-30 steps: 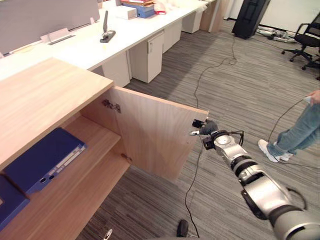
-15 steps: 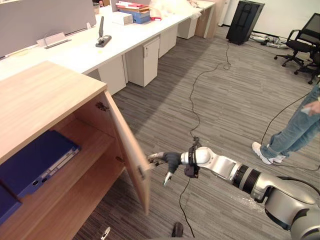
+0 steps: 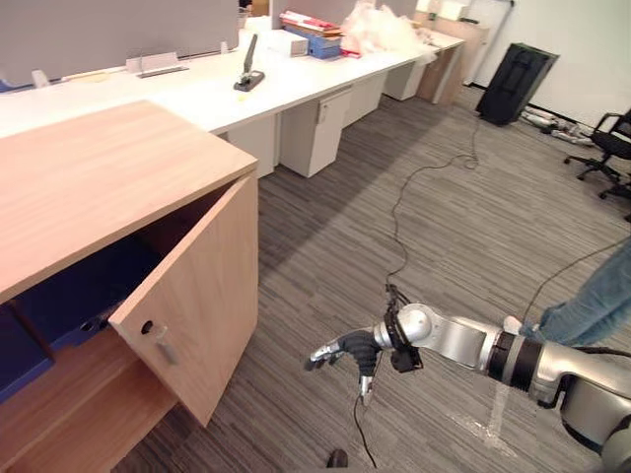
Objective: Walk over to the cabinet, pick up the folder, carry it to the office cabinet, place the folder inside the office cabinet, then close the office cabinet door
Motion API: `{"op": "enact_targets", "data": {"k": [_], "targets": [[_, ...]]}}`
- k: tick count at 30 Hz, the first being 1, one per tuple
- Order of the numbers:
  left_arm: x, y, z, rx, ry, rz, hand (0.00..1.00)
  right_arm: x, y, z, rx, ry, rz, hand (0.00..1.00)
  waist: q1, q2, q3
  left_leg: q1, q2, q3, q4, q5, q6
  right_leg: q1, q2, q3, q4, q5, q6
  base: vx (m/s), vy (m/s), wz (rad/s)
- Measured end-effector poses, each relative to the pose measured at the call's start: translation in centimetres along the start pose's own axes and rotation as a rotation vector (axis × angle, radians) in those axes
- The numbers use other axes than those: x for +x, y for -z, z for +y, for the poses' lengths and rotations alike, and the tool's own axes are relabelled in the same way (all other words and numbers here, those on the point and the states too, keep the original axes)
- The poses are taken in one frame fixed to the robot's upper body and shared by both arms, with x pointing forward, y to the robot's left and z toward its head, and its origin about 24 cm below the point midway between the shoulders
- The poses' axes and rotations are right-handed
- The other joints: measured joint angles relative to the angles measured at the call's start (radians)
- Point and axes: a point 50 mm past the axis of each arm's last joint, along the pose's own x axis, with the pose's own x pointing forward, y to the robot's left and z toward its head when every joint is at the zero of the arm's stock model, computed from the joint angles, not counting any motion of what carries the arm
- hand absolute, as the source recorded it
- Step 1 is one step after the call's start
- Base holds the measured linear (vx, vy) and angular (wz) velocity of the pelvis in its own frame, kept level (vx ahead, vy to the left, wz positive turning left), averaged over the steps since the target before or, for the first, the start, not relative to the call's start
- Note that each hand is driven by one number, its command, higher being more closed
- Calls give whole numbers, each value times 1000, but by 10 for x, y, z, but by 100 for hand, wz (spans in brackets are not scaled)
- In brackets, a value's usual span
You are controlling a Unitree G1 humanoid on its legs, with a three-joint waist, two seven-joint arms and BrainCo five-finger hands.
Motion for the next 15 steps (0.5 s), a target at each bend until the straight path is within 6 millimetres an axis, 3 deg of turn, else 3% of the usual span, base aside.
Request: {"op": "enact_targets", "data": {"k": [4, 6, 9, 12, 15], "targets": [[1, 1, -12, 17, 33, 5, 0, 17, -1, -15, 26, 91, -12, 0, 24, 1, 6, 1, -3, -17, 4, -1, 2, 14, -6, -13, -1, -5, 6, 32, 90, 12], [4, -4, -28, 43, 75, -7, 0, 40, 5, -26, 92, 184, 13, 0, 52, 4, 18, -4, -6, -27, 19, -12, 19, 22, -10, -20, -5, -12, 14, -17, 82, 12], [5, -10, -46, 93, 128, -24, 0, 65, 14, -31, 215, 310, 48, 0, 77, 9, 43, -5, -9, -48, 22, -13, 15, 33, -14, -29, -3, -16, 11, -15, 75, 18], [5, -9, -56, 142, 153, -23, 0, 90, 32, -15, 388, 427, 133, 0, 85, 37, 70, 2, -18, -83, 36, -17, 10, 66, -29, -57, 0, -23, 21, 35, 104, 33], [3, -2, -69, 163, 188, -11, 0, 95, 75, 31, 614, 498, 312, 0, 83, 87, 110, 3, -56, -153, 86, -35, 23, 90, -88, -110, 90, -79, 47, 64, 191, 71]]}}
